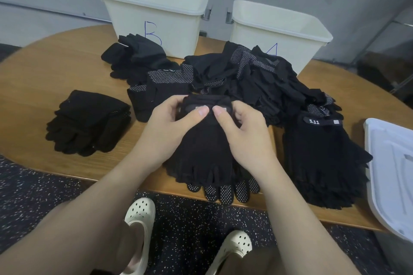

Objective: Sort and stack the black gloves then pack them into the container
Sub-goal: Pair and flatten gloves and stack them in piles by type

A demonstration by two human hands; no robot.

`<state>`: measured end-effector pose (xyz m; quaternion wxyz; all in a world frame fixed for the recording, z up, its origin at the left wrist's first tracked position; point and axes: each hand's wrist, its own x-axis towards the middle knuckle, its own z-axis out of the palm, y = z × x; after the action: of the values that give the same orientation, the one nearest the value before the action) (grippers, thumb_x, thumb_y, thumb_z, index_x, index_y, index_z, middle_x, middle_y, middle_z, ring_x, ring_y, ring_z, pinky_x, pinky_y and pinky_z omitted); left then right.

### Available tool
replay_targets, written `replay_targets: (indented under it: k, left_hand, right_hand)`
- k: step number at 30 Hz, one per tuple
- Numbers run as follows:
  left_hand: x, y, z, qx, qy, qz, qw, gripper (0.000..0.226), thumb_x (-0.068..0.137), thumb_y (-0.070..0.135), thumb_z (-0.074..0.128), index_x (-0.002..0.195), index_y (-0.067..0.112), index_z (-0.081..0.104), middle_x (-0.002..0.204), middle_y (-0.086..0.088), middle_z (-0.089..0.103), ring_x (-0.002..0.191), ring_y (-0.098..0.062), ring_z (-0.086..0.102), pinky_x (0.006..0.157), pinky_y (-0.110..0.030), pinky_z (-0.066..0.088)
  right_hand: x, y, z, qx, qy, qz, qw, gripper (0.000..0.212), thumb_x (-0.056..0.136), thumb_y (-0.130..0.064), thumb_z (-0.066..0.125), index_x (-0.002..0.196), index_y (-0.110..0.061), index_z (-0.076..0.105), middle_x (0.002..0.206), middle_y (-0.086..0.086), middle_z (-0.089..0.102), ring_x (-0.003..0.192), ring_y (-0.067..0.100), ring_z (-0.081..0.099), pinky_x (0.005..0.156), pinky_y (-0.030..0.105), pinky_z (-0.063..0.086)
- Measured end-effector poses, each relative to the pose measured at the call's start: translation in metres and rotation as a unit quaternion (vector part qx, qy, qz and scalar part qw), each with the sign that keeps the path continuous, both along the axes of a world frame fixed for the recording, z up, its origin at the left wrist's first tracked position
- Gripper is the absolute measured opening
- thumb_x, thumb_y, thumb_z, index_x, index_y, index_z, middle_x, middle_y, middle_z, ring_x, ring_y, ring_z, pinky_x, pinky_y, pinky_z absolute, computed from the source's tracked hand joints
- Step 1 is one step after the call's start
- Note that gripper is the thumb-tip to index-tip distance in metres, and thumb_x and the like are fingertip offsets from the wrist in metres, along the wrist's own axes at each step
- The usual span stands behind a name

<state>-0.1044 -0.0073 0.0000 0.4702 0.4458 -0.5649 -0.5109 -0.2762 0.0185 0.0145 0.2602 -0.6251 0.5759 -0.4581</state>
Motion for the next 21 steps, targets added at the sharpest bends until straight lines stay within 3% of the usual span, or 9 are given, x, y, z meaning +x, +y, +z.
replay_targets:
  k: [2,4,7,8,11,13,16,19,21]
  left_hand:
    - [0.003,0.005,0.002,0.053,0.038,-0.045,0.997,0.024,0.093,0.019,0.074,0.117,0.014,0.073,0.112,-0.003,0.078,0.105,-0.022,0.074,0.094,-0.045,0.058]
    - [0.005,0.01,0.002,0.085,0.038,-0.084,0.992,0.022,0.091,0.013,0.074,0.113,0.013,0.076,0.11,-0.007,0.078,0.104,-0.026,0.075,0.096,-0.048,0.057]
    - [0.006,0.014,0.002,0.107,0.037,-0.12,0.986,0.023,0.088,0.008,0.074,0.111,0.012,0.076,0.11,-0.007,0.078,0.105,-0.026,0.075,0.098,-0.048,0.056]
    - [0.006,0.015,0.003,0.113,0.038,-0.13,0.984,0.025,0.088,0.007,0.074,0.112,0.011,0.075,0.111,-0.007,0.078,0.106,-0.026,0.074,0.099,-0.048,0.056]
    - [0.005,0.019,0.006,0.11,0.016,-0.154,0.982,0.023,0.091,0.007,0.072,0.114,0.009,0.074,0.111,-0.005,0.078,0.107,-0.023,0.074,0.102,-0.048,0.055]
    - [0.003,0.021,0.007,0.096,-0.002,-0.169,0.981,0.02,0.094,0.01,0.07,0.113,0.011,0.075,0.111,-0.002,0.078,0.107,-0.021,0.074,0.101,-0.046,0.055]
    - [-0.012,0.025,0.011,0.075,-0.002,-0.168,0.983,0.016,0.097,0.021,0.071,0.107,0.009,0.076,0.107,-0.005,0.079,0.104,-0.025,0.075,0.099,-0.053,0.055]
    - [-0.043,0.03,0.019,0.066,0.026,-0.175,0.982,0.018,0.099,0.028,0.067,0.095,0.015,0.078,0.09,-0.007,0.078,0.087,-0.024,0.077,0.086,-0.052,0.06]
    - [-0.066,0.033,0.022,0.063,0.032,-0.192,0.979,0.038,0.099,0.038,0.065,0.089,0.002,0.068,0.078,-0.027,0.057,0.071,-0.023,0.076,0.079,-0.06,0.06]
  right_hand:
    - [0.001,0.0,0.002,-0.027,-0.002,-0.009,1.0,0.041,0.102,-0.038,0.06,0.08,-0.004,0.054,0.078,0.017,0.06,0.074,0.031,0.057,0.062,0.043,0.048]
    - [0.001,0.001,0.004,-0.036,-0.004,-0.015,0.999,0.044,0.103,-0.038,0.059,0.078,-0.003,0.048,0.074,0.017,0.054,0.069,0.029,0.05,0.061,0.046,0.044]
    - [-0.003,0.002,0.011,-0.042,-0.02,-0.022,0.999,0.044,0.104,-0.031,0.06,0.066,-0.023,0.039,0.058,-0.013,0.043,0.059,0.002,0.038,0.054,0.026,0.033]
    - [-0.004,0.003,0.013,-0.046,-0.022,-0.023,0.998,0.045,0.103,-0.032,0.061,0.065,-0.024,0.037,0.057,-0.014,0.04,0.058,0.002,0.036,0.054,0.022,0.03]
    - [-0.012,0.006,0.02,-0.052,-0.045,-0.017,0.997,0.045,0.102,-0.034,0.063,0.068,-0.012,0.044,0.059,-0.002,0.038,0.06,0.006,0.036,0.054,0.028,0.031]
    - [-0.019,0.011,0.027,-0.054,-0.062,-0.013,0.997,0.042,0.101,-0.034,0.065,0.072,-0.006,0.052,0.062,0.012,0.047,0.061,0.016,0.044,0.051,0.038,0.038]
    - [-0.036,0.024,0.042,-0.067,-0.034,-0.042,0.996,0.032,0.1,-0.036,0.067,0.088,-0.006,0.069,0.081,0.025,0.068,0.072,0.032,0.066,0.063,0.056,0.056]
    - [-0.063,0.036,0.065,-0.06,-0.046,-0.083,0.994,0.021,0.101,-0.028,0.066,0.097,-0.009,0.074,0.087,0.01,0.077,0.08,0.017,0.072,0.065,0.046,0.061]
    - [-0.087,0.042,0.079,-0.035,-0.02,-0.108,0.993,0.022,0.102,-0.028,0.065,0.102,-0.009,0.075,0.092,0.012,0.078,0.085,0.018,0.072,0.072,0.05,0.059]
